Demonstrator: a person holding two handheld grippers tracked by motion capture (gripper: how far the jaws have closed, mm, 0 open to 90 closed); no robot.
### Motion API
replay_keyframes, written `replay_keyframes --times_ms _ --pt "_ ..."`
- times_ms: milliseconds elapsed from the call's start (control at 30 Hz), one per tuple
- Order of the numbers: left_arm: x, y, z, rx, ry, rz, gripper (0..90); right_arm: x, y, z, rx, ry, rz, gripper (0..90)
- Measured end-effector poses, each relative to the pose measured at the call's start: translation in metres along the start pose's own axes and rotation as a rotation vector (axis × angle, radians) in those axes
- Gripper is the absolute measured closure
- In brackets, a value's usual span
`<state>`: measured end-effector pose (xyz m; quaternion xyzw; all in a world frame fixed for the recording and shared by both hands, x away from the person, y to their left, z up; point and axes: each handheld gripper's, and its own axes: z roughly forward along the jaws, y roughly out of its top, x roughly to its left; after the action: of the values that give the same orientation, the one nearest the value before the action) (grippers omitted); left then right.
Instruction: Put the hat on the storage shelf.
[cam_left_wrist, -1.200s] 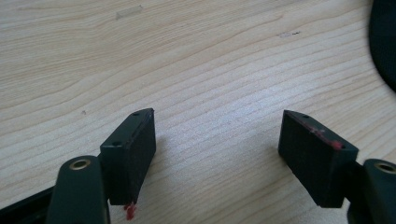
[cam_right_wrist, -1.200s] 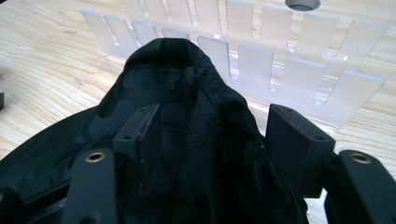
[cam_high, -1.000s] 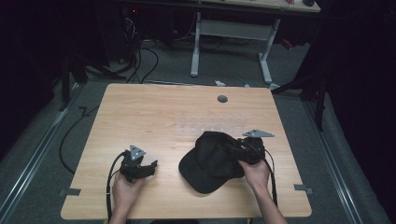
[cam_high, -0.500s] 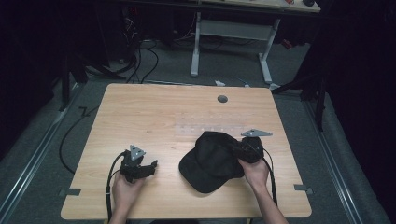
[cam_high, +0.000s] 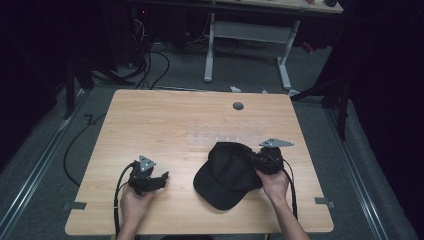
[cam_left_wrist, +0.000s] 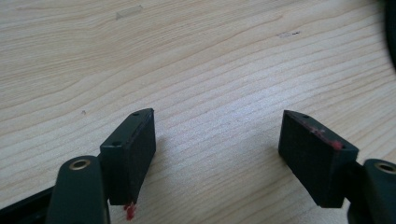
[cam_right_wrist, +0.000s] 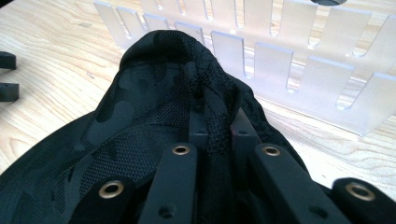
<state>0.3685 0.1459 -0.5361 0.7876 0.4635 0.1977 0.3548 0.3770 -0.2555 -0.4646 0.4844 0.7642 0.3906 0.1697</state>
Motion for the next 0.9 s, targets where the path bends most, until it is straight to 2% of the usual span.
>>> replay_keyframes --times_ms 367,600,900 --pt "0.0 0.0 0.0 0.002 0.0 -0.001 28.0 0.001 0.003 -0.012 -0.048 0.043 -0.012 83.7" --pt "0.0 0.0 0.0 0.0 0.001 -0.005 28.6 0.0 0.003 -0.023 -0.064 0.066 -0.001 83.6" --pt "0.0 0.001 0.001 0.003 -0.002 0.002 25.6 0.0 0.007 -0.04 -0.106 0.088 -0.025 83.5"
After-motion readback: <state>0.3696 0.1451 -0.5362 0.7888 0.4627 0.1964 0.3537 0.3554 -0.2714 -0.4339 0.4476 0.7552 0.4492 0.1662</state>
